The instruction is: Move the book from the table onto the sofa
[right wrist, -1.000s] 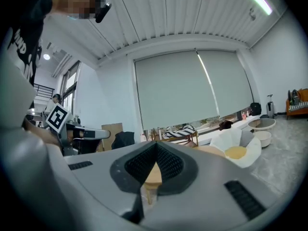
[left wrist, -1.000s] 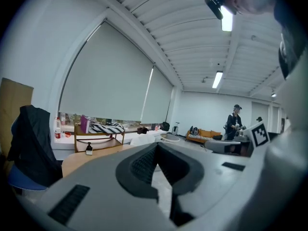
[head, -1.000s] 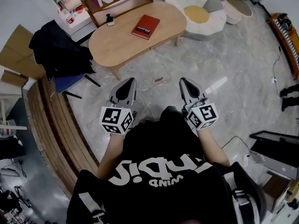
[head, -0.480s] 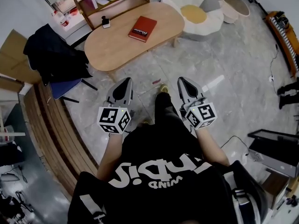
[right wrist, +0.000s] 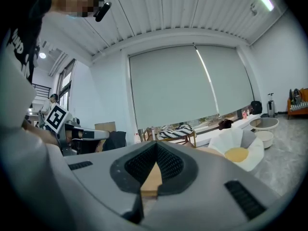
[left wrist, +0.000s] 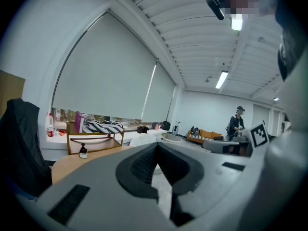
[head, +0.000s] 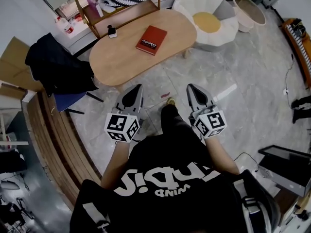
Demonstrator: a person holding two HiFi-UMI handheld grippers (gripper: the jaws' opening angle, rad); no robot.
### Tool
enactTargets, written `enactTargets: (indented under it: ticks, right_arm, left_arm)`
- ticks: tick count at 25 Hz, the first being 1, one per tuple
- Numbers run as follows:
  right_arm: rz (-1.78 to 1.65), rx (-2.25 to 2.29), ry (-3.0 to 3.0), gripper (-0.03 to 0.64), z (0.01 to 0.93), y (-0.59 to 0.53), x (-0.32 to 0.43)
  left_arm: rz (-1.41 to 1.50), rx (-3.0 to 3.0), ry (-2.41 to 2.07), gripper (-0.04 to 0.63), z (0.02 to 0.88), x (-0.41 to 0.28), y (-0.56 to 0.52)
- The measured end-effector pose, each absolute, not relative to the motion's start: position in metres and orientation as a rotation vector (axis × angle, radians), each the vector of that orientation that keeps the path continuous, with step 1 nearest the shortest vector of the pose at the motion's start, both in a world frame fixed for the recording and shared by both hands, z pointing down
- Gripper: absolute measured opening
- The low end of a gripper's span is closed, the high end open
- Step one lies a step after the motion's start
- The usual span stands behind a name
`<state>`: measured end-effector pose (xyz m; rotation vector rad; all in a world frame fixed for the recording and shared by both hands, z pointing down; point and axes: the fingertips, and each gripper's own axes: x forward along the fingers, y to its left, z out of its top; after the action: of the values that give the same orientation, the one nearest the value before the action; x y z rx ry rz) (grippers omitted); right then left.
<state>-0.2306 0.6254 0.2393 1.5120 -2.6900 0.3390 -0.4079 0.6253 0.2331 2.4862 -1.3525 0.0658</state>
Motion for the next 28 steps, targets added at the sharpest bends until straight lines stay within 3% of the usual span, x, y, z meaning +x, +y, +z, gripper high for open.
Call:
enactTargets:
  ticks: [28]
  right_arm:
    - [0.400,1.342,-2.767,-0.003,0.237,0.384,-0.145]
  left_arm:
    - [0.003,2.339,-1.559,0.008,0.214,-0.338,0.405]
